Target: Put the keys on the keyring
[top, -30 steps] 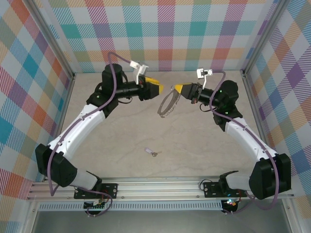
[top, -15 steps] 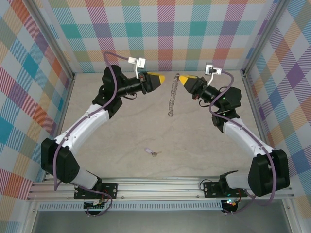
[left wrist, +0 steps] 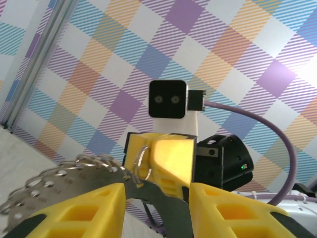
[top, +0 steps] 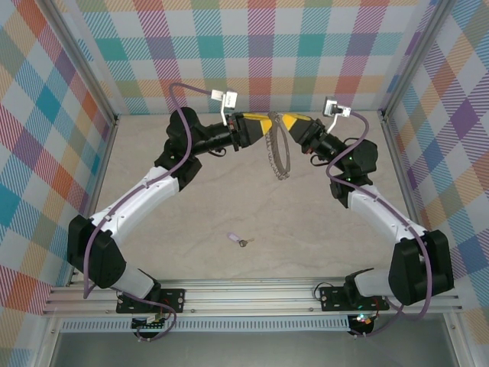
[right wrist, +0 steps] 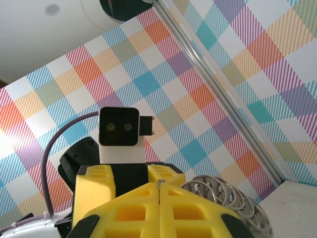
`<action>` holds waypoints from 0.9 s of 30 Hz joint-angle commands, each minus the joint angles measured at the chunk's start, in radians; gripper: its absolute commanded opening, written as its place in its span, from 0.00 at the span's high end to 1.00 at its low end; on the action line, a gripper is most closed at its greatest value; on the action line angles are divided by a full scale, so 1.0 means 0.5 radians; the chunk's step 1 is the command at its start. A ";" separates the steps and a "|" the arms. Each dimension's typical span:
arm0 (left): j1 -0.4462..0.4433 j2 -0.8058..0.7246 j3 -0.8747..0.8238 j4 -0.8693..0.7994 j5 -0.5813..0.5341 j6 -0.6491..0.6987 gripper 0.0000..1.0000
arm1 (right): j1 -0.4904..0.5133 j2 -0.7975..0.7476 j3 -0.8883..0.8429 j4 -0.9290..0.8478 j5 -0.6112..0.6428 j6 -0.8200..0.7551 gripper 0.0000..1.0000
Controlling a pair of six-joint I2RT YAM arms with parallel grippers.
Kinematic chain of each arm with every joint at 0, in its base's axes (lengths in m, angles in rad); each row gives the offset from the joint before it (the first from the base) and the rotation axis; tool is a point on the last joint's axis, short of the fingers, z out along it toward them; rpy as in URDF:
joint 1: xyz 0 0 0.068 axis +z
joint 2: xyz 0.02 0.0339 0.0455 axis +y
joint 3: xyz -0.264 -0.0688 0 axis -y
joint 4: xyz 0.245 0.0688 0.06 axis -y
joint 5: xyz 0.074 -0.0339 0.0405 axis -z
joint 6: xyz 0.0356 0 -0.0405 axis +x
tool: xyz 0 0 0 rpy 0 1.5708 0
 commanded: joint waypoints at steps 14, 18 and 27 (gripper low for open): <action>-0.031 0.078 0.063 0.113 0.000 -0.028 0.62 | 0.034 0.059 -0.012 0.269 0.039 0.121 1.00; -0.033 0.090 0.082 0.116 -0.002 -0.031 0.62 | 0.041 0.079 -0.004 0.282 0.038 0.135 1.00; -0.036 0.106 0.095 0.129 -0.001 -0.031 0.67 | 0.051 0.096 -0.007 0.298 0.037 0.151 1.00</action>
